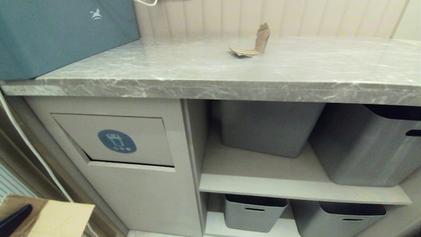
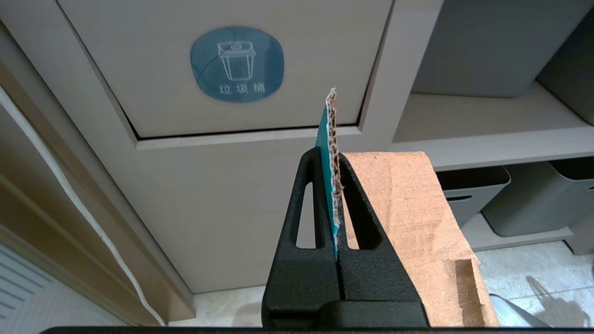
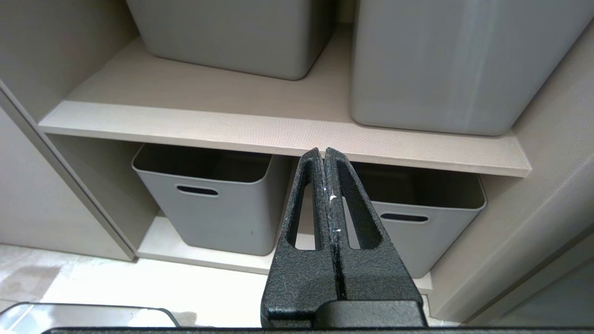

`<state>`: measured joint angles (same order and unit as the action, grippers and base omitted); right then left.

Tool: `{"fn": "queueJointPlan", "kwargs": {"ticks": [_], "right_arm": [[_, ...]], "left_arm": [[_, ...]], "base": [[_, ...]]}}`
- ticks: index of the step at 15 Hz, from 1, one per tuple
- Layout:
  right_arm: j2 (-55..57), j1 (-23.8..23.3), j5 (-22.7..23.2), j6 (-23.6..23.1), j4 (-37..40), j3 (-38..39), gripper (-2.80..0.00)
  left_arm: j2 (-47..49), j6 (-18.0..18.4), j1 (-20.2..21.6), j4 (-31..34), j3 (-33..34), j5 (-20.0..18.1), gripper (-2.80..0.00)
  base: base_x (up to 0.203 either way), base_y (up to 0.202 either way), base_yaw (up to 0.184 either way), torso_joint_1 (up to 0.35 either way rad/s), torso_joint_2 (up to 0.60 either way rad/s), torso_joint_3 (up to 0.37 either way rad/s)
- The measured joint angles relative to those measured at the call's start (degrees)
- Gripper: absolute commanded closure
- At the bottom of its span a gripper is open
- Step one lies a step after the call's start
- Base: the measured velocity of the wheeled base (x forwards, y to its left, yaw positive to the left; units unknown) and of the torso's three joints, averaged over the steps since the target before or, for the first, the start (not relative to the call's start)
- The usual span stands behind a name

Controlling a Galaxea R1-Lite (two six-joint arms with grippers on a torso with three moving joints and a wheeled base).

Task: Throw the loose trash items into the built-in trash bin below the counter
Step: Put the garbage in the trash can

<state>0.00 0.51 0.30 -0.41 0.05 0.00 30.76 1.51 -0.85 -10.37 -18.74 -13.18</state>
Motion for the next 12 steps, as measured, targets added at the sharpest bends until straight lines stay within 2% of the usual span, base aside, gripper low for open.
{"fn": "queueJointPlan", "kwargs": {"ticks": [3,12], "right_arm": [[0.0,0.0,0.0,0.0,0.0,0.0,0.00],[0.0,0.0,0.0,0.0,0.0,0.0,0.00]], "left_arm": [[3.6,0.0,0.0,0.2,-2.6,2.8,0.00],[3.9,0.2,0.0,0.2,-4.2,5.3,0.00]], "base": [[0.000,0.000,0.000,0.000,0.00,0.000],[0.000,0.000,0.000,0.000,0.00,0.000]]}}
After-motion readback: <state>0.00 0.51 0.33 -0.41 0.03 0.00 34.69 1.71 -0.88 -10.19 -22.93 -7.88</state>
